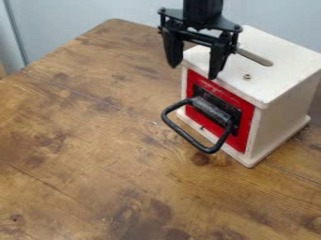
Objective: Close the drawer
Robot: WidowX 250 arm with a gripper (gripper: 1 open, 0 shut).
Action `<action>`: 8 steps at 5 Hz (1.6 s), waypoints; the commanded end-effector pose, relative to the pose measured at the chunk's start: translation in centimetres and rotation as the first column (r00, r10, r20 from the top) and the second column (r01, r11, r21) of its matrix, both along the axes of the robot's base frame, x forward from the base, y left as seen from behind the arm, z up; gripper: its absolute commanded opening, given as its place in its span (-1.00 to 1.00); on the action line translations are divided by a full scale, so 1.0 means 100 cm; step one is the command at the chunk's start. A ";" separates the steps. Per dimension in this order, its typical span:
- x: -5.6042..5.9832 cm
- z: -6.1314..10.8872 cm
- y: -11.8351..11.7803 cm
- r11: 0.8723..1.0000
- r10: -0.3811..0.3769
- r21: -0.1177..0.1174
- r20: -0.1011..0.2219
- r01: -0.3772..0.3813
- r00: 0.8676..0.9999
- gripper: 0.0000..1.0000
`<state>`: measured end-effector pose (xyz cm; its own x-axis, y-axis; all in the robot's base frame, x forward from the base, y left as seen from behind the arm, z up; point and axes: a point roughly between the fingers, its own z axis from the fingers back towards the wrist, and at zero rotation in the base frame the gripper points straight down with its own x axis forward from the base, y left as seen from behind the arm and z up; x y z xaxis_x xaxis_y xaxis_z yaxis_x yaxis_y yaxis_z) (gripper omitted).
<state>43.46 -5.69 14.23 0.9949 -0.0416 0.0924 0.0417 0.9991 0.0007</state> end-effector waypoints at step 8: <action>-0.006 0.005 -0.022 0.998 -0.063 -0.004 0.030 0.063 0.998 1.00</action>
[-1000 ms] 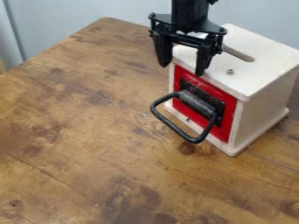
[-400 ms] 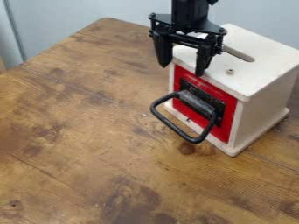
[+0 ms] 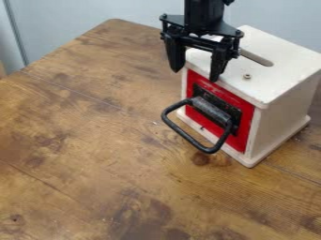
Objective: Close the drawer
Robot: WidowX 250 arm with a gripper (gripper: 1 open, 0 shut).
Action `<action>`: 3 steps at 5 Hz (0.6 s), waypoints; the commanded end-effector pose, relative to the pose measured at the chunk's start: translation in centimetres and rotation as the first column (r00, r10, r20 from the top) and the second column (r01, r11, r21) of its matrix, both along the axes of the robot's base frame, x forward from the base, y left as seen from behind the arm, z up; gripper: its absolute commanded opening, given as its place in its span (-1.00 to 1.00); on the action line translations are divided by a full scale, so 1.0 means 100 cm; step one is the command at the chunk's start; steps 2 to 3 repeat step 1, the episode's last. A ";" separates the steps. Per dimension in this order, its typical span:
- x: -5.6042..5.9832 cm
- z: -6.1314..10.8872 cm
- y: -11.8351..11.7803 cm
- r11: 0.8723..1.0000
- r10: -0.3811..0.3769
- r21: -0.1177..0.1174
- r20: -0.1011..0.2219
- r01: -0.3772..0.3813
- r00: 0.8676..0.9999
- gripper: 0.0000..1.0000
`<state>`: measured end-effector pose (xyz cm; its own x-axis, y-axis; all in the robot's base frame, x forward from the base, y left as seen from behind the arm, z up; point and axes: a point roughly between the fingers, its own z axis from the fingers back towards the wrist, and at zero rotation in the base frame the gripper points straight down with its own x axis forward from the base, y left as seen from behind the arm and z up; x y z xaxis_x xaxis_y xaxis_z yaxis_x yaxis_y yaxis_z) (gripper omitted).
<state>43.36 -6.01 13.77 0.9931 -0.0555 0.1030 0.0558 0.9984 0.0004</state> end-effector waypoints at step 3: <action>-0.005 0.007 -0.021 0.998 -0.056 -0.004 0.016 0.056 0.998 1.00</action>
